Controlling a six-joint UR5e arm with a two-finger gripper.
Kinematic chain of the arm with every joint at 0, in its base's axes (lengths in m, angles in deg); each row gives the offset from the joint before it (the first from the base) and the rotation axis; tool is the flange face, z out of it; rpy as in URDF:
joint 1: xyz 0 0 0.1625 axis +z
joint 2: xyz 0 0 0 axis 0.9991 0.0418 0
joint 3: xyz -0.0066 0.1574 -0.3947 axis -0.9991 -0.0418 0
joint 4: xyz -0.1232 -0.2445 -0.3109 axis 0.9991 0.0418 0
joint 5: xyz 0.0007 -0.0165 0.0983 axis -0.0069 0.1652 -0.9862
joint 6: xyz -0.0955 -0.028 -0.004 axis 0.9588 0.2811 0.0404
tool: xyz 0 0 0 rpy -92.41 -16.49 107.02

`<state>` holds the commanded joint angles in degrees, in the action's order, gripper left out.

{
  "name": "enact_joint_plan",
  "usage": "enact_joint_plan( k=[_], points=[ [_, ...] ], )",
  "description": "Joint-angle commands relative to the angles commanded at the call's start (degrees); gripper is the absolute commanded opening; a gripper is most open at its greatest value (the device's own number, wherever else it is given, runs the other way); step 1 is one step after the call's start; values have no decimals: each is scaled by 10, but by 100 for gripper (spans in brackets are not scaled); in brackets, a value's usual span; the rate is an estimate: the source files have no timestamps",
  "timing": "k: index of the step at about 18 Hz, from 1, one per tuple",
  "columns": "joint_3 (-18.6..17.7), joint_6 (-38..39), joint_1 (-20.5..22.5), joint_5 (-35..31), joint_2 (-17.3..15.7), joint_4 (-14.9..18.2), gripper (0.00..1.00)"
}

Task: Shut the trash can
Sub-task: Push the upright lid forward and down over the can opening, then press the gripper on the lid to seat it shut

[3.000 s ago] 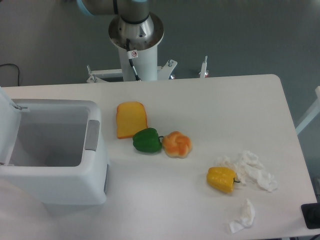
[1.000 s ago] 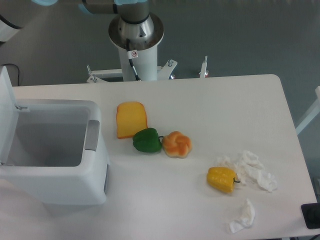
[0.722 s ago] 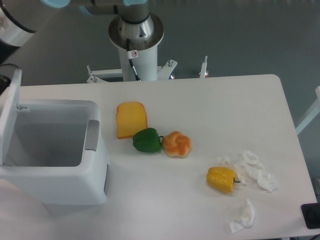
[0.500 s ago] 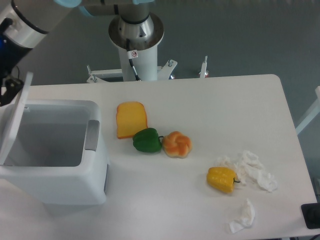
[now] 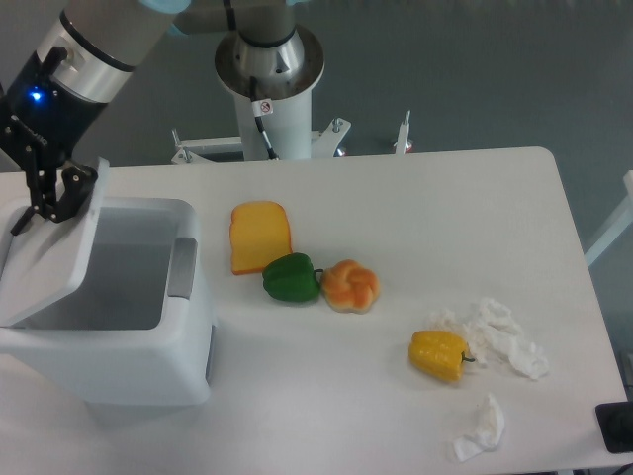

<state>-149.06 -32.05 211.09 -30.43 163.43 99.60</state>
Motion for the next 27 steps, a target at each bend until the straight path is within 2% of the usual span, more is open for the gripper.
enact_joint_plan(
  k=[16,27],
  points=[
    [-23,-13,55,0,3,0,100],
    [-28,-34,64,-1,4,1,100]
  ],
)
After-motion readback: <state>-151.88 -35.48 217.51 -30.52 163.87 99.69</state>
